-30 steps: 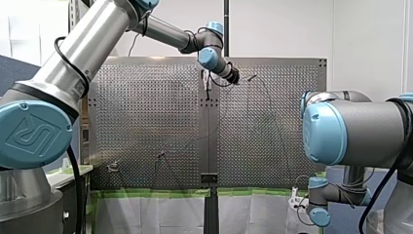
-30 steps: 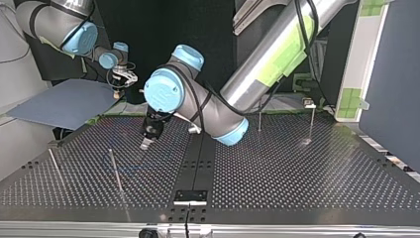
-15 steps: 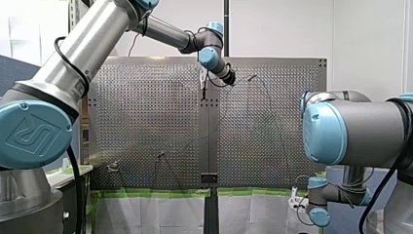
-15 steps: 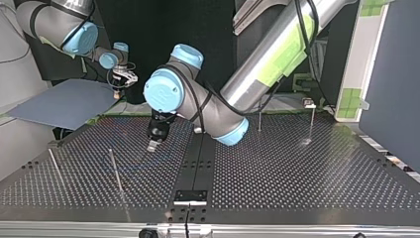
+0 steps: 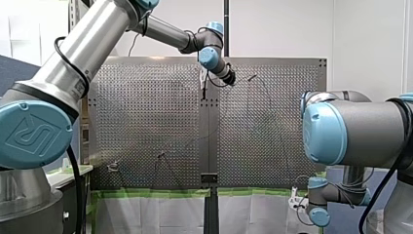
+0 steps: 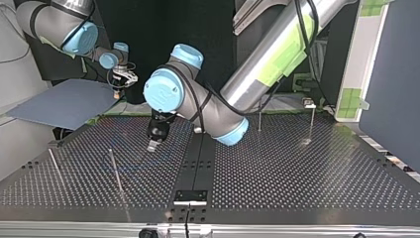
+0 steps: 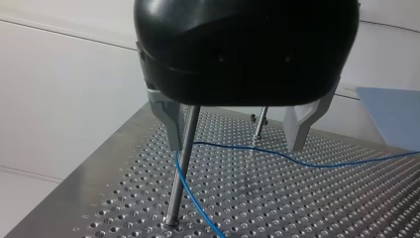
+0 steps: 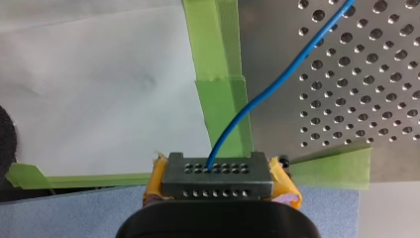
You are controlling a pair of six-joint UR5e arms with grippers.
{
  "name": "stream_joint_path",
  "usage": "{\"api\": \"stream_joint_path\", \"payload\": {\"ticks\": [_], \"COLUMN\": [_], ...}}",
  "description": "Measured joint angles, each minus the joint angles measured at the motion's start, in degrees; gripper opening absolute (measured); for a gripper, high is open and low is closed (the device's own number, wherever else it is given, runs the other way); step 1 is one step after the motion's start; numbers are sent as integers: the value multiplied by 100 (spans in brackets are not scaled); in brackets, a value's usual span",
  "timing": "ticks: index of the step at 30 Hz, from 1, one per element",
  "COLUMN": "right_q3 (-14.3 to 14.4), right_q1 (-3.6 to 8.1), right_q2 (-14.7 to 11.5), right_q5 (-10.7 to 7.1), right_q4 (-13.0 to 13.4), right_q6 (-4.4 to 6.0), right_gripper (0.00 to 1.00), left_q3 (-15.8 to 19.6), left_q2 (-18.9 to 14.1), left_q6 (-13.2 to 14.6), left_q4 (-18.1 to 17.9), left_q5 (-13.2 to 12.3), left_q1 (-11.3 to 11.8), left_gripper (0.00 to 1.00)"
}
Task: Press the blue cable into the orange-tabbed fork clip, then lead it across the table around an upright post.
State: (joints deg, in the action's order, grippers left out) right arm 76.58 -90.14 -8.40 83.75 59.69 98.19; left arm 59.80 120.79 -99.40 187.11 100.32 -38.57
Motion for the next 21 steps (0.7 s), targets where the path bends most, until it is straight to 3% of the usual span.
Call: {"api": "stream_joint_path", "payload": {"ticks": [12, 17, 21], "right_q3": [0, 1, 0], "right_q1": [0, 6, 4], "right_q2": [0, 0, -1], "right_q5": [2, 2, 2], "right_q4": [0, 0, 0], "right_q6": [0, 0, -3], "right_gripper": [0, 0, 0], "left_q3": [1, 161, 340], "left_q2": [-10, -170, -350], "left_q6": [40, 189, 122], "left_q4": [16, 19, -126], "left_q5": [-8, -60, -149], "left_q1": [13, 3, 59], "left_gripper": [100, 100, 100]}}
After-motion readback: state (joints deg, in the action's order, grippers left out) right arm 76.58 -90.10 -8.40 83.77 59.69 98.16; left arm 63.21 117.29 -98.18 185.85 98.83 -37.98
